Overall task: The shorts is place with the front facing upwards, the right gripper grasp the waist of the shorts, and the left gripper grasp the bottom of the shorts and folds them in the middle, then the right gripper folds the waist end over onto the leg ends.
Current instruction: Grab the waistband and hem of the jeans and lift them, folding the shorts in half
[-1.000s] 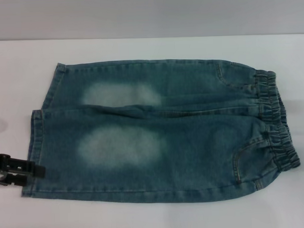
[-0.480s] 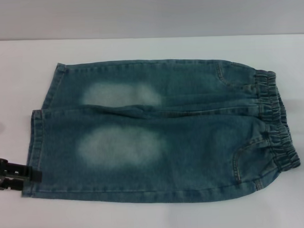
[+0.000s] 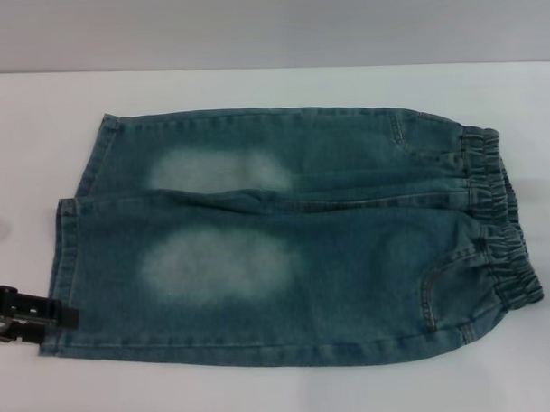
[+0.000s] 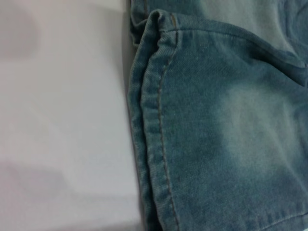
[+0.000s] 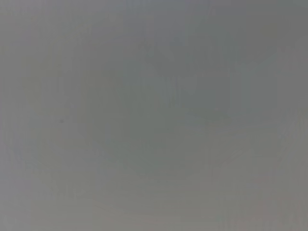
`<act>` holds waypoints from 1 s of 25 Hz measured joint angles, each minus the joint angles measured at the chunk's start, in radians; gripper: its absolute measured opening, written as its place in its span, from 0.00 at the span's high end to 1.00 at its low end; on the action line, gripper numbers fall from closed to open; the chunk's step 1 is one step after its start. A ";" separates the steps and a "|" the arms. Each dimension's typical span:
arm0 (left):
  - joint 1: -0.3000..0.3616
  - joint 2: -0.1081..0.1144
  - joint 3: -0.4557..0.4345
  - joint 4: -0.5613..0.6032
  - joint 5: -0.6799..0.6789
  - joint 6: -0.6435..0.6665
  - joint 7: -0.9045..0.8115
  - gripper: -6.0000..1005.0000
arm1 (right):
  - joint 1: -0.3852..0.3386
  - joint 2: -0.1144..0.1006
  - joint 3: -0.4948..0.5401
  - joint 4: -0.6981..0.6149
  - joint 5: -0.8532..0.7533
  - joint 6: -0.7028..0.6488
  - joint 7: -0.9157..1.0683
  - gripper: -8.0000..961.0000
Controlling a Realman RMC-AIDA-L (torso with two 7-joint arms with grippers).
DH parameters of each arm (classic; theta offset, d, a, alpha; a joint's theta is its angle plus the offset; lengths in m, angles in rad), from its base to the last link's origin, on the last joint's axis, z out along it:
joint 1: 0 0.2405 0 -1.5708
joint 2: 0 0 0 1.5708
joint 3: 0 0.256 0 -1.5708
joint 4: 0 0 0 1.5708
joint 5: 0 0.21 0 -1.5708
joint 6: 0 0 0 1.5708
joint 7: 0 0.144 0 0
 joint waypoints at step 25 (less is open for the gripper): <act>0.007 0.000 0.000 -0.010 0.000 -0.008 0.011 0.19 | -0.003 0.001 0.000 0.004 -0.001 -0.002 0.003 0.26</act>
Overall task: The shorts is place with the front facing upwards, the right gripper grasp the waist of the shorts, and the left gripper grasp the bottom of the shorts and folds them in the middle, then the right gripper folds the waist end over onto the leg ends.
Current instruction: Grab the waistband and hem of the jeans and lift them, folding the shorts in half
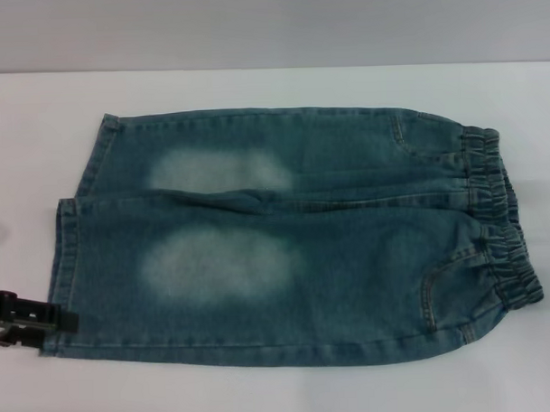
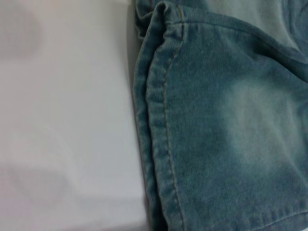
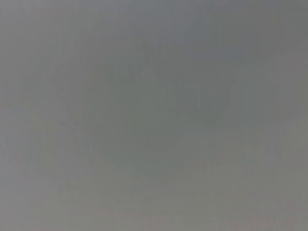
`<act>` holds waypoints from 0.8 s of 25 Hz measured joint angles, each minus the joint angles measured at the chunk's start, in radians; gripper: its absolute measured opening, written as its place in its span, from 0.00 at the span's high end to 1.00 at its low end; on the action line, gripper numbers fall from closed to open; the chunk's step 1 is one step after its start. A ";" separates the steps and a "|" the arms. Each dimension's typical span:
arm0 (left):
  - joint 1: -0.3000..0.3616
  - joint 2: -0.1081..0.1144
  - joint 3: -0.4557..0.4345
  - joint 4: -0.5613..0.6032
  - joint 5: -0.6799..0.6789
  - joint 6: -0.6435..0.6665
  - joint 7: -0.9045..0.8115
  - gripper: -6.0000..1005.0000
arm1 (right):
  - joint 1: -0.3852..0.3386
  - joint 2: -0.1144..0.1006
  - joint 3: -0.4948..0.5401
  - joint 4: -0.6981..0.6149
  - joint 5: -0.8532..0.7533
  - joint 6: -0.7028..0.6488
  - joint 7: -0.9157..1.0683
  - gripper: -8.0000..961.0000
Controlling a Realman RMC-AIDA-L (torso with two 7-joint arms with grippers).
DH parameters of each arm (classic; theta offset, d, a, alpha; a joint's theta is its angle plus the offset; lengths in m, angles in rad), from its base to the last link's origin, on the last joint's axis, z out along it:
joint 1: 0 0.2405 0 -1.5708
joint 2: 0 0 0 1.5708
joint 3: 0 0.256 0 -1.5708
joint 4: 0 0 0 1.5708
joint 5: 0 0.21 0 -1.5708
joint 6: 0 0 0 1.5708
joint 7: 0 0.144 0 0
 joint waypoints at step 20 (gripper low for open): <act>-0.009 -0.002 0.000 0.000 0.025 -0.010 0.003 0.20 | 0.005 -0.002 0.011 -0.006 0.002 0.001 0.000 0.26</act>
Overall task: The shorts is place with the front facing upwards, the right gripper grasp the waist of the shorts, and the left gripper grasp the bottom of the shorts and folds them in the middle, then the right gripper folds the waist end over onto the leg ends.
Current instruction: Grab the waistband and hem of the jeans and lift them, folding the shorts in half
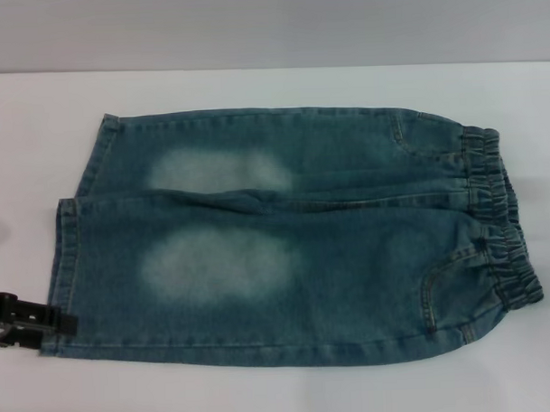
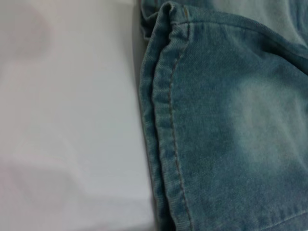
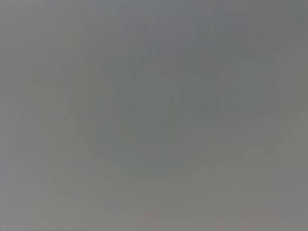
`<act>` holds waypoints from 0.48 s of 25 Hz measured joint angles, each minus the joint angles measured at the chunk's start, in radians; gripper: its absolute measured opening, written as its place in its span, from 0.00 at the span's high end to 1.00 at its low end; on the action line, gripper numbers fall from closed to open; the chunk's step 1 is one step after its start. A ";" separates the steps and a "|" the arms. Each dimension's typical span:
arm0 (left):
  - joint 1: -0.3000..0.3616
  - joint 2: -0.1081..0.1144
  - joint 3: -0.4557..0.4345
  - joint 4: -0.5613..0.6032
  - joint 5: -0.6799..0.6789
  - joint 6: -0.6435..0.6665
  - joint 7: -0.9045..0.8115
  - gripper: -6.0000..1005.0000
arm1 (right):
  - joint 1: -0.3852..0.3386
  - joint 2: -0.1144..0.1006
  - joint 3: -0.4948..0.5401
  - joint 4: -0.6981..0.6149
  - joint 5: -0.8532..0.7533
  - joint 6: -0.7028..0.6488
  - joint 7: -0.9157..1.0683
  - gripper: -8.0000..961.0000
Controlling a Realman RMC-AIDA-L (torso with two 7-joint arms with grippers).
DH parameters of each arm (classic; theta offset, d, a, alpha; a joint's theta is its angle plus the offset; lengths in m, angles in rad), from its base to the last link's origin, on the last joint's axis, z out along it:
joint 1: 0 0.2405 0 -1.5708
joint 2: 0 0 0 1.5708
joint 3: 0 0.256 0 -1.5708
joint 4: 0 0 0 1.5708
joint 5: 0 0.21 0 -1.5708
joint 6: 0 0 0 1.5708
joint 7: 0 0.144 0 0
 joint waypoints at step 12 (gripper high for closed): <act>-0.027 -0.025 -0.011 -0.002 -0.009 0.032 0.015 0.21 | 0.004 0.000 0.000 0.000 0.006 0.009 0.002 0.26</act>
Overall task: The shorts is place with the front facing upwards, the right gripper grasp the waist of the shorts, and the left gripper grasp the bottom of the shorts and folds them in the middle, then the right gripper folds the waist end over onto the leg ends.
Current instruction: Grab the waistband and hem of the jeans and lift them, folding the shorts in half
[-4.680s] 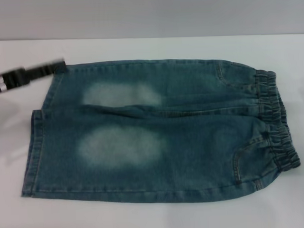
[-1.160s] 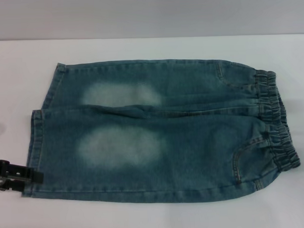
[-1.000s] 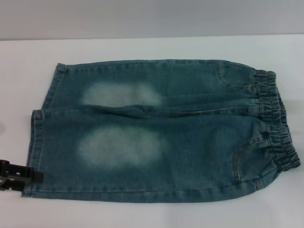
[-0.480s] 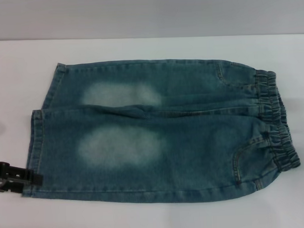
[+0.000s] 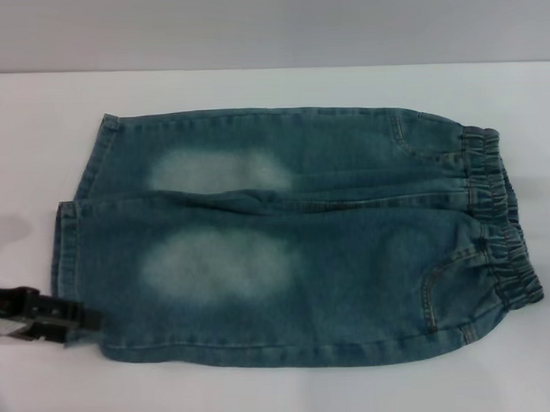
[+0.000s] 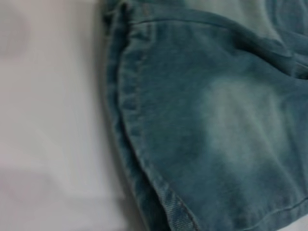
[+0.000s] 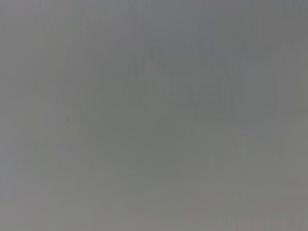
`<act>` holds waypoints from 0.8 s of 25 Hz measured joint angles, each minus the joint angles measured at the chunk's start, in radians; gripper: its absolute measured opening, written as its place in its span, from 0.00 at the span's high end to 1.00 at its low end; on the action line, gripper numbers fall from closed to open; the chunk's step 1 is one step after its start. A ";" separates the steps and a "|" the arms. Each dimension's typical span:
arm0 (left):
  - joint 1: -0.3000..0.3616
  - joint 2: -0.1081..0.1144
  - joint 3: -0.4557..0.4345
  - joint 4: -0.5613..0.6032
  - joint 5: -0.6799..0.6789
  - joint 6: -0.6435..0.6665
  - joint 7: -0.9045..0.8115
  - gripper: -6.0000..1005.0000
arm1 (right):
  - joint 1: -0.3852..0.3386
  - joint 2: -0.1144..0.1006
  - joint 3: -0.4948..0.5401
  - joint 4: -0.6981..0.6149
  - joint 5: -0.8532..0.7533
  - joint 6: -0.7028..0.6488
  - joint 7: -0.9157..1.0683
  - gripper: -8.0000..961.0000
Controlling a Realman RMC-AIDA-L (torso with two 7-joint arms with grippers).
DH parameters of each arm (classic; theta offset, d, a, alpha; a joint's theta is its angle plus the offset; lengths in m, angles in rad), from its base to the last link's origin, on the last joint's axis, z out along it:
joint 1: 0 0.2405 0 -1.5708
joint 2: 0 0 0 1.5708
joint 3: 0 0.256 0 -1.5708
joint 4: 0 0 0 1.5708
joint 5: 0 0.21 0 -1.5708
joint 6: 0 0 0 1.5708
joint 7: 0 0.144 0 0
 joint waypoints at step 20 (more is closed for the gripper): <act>-0.026 -0.002 0.002 0.002 0.007 -0.009 0.011 0.23 | 0.002 0.002 0.000 0.001 0.000 0.001 0.002 0.26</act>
